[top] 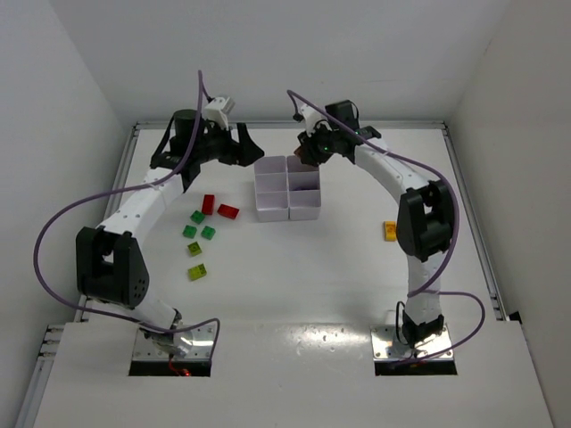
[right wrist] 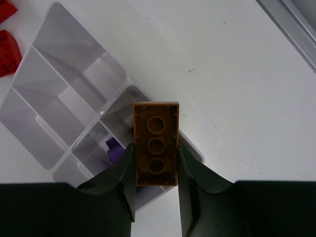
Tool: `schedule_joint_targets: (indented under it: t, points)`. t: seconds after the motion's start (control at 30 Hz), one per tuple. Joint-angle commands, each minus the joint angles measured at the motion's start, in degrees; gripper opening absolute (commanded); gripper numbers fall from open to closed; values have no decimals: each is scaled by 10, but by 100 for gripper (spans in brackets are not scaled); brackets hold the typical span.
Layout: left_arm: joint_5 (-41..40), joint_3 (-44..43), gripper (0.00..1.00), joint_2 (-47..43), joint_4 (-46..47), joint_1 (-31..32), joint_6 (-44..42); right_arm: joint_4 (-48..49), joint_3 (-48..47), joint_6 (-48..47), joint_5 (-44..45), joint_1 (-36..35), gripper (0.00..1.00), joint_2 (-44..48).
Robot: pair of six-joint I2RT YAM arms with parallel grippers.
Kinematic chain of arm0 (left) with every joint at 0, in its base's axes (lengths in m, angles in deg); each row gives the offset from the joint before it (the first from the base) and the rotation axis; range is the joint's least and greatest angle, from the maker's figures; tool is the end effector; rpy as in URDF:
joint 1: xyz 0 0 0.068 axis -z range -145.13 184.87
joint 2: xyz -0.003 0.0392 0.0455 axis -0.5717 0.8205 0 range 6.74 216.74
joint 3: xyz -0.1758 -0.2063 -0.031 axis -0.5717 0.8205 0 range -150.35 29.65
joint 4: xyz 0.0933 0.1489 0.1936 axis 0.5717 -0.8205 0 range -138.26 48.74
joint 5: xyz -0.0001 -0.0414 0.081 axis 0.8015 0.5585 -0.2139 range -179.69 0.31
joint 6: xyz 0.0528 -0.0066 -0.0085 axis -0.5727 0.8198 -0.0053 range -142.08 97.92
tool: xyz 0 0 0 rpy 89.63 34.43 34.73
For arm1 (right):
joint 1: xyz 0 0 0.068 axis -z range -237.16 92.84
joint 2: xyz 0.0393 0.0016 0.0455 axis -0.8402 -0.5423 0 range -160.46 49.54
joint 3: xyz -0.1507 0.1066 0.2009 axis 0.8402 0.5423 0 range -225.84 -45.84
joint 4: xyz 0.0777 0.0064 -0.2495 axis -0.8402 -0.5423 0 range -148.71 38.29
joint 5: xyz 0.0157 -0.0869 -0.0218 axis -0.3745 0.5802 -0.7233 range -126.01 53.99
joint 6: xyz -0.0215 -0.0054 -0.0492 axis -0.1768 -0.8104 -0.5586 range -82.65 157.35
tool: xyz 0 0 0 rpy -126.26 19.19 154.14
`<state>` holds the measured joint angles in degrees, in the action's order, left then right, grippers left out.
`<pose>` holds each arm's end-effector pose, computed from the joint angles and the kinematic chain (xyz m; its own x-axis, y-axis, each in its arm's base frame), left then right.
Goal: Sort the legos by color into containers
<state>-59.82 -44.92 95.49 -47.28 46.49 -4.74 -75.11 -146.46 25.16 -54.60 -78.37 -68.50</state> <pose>0.3538 -0.0909 0.3394 -0.5114 -0.1586 -0.8446 0.5029 0.7417 -0.4438 0.4410 0.1832 0.2599 -0.4759 -0.3993 -0.7836 -0.6836 0.7285 0.0440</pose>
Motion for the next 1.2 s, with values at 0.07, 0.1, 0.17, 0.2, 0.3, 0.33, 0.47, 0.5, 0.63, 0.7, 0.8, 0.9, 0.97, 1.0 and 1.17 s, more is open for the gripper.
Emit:
schedule_joint_targets:
  t: [0.07,0.1,0.17,0.2,0.3,0.33,0.47,0.5,0.63,0.7,0.8,0.9,0.97,1.0,1.17]
  points:
    - [21,-30,84,19,15,-11,11,3,5,-36,19,-4,36,0]
    - [21,-30,84,20,15,-11,11,9,5,-36,26,-9,40,0]
    - [21,-30,84,20,15,-11,11,9,5,-36,33,-9,43,0]
    - [21,-30,84,20,15,-11,11,9,5,-36,42,-9,48,-5]
    - [21,-36,84,25,15,-11,11,22,10,-36,47,-9,56,-5]
    - [21,-36,84,25,15,-11,11,22,10,-36,52,-9,59,-5]
    - [27,-41,84,30,15,-11,11,27,16,-36,44,-9,63,13]
    - [27,-41,84,30,15,-11,11,27,24,-31,44,-9,63,21]
    - [32,-41,84,36,15,-11,11,27,52,-31,22,-4,63,65]
    - [37,-41,84,42,21,-5,11,33,63,4,22,-4,63,97]
    - [37,-35,84,35,26,0,11,33,103,51,58,24,62,135]
    - [31,-20,84,15,31,0,11,4,199,90,112,77,60,210]
    - [26,-8,84,4,31,6,11,-55,239,90,123,115,59,267]
    - [18,7,84,-3,31,6,11,-80,275,90,130,125,58,285]
    - [-9,30,84,-31,23,11,11,-212,382,98,158,156,56,358]
